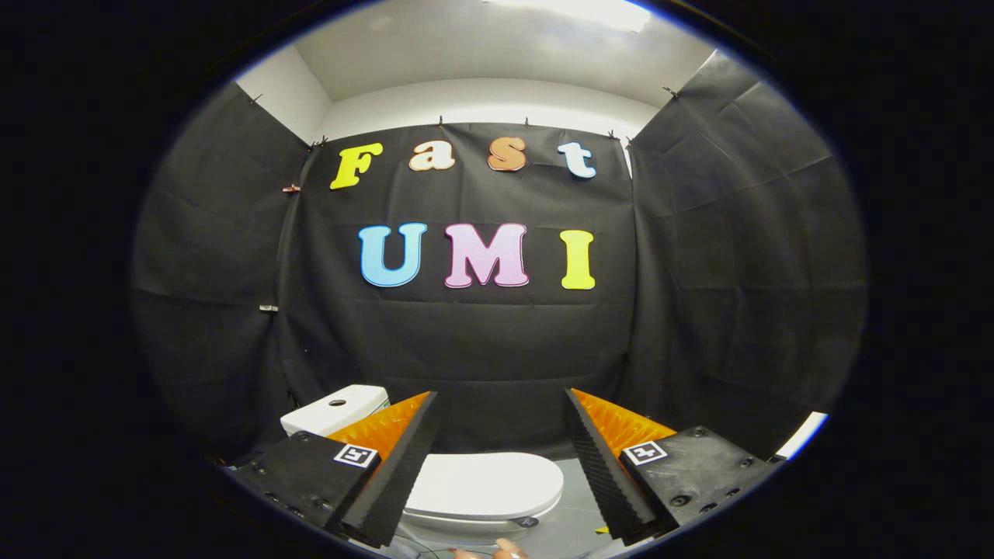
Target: Open the toilet lid.
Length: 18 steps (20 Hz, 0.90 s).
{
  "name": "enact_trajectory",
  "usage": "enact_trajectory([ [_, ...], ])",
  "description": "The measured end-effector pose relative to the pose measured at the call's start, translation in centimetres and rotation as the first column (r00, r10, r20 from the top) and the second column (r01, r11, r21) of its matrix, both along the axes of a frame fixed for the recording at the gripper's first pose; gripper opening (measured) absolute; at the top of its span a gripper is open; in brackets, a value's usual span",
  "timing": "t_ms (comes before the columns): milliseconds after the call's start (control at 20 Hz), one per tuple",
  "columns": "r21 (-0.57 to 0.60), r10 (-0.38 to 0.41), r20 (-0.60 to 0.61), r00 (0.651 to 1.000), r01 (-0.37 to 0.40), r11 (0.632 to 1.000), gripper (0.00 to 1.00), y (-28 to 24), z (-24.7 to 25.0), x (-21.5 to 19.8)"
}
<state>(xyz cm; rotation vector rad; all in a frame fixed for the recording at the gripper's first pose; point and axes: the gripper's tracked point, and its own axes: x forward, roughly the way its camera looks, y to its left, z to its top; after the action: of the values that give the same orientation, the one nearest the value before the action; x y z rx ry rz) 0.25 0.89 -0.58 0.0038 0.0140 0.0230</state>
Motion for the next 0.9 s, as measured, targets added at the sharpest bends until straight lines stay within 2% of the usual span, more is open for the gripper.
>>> enact_trajectory([
  [250,0.006,-0.008,-0.022,1.000,0.008,1.000,0.99,-0.3,-0.9,0.2],
  [450,0.062,-0.014,-0.059,0.998,0.018,0.998,0.99,-1.3,-2.6,0.7],
  [900,0.233,-0.013,-0.214,0.977,0.063,0.970,0.99,-4.2,-11.7,4.3],
])
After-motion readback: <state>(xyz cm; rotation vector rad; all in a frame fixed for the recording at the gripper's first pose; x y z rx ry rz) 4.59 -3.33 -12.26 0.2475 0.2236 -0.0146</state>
